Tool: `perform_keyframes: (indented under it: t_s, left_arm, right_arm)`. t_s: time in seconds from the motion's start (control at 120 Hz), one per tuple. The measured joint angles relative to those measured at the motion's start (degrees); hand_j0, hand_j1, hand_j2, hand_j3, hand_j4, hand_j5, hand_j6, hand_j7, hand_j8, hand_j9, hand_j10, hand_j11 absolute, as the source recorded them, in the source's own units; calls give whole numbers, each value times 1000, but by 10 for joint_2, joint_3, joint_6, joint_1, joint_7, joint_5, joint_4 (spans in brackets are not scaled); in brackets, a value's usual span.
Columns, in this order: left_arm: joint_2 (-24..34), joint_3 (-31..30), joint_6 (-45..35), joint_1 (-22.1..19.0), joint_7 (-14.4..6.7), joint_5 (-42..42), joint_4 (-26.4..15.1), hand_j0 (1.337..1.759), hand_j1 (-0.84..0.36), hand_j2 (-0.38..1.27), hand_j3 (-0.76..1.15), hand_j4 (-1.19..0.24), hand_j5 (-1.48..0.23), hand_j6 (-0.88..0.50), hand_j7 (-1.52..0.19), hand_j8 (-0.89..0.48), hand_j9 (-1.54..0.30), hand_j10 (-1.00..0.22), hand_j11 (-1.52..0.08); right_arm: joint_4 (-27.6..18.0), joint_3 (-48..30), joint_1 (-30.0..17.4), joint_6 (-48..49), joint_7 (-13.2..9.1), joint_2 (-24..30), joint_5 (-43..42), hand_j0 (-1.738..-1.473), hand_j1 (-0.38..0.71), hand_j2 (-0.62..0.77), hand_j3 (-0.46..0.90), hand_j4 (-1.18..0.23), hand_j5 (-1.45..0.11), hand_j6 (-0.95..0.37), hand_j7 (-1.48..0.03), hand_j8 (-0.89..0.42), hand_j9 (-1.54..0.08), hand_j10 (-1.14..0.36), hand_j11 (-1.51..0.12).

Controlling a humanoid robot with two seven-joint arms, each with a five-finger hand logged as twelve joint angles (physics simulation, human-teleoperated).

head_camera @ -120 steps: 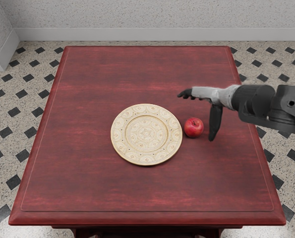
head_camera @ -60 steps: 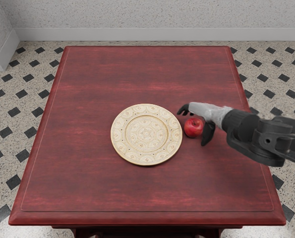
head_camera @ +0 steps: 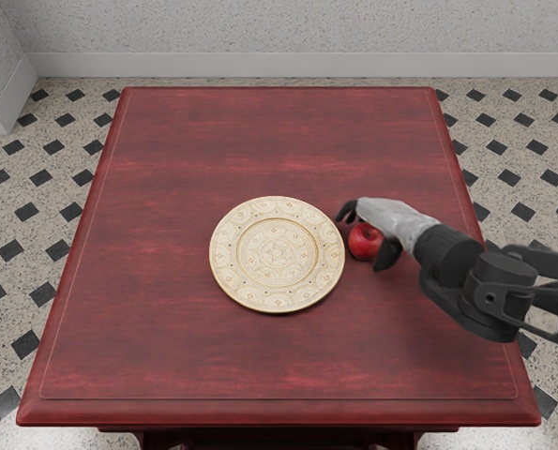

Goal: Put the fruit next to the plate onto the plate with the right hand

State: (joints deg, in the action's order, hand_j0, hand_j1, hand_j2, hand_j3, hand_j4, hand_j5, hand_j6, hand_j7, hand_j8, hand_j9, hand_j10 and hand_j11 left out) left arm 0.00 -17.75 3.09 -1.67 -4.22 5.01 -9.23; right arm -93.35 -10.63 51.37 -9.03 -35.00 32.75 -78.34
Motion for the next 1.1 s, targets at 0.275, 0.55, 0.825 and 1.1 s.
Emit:
perform_keyframes:
  t_s: [0.275,0.55,0.825,1.1]
  left_arm:
    - [0,0,0,0,0,0,0,1658,55,49,0,-245,-318,-245,-318,-245,-318,-245,-318]
    - [0,0,0,0,0,0,0,1658,55,49,0,-245,-318,-245,-318,-245,-318,-245,-318]
    - [0,0,0,0,0,0,0,1658,55,49,0,-245,-318,-245,-318,-245,-318,-245,-318]
    - [0,0,0,0,0,0,0,1658,55,49,0,-245,-318,-245,-318,-245,-318,-245,-318]
  right_arm:
    - [3,-2,-9,-12,0,-1,0,-1654,226,-56,-1,-513,-660,-458,-660,-382,-671,-506,-672]
    - [12,-6,-15,-17,0,-4,2,-1649,248,134,0,-644,-795,-454,-813,-394,-831,-619,-832]
    - [19,-41,-6,-26,-1,-8,32,-1645,343,263,0,-641,-1063,-310,-1004,-232,-1044,-477,-1047]
    - [19,-67,21,-26,-1,-82,51,-1641,326,224,0,-616,-1128,-297,-1046,-218,-1089,-478,-1091]
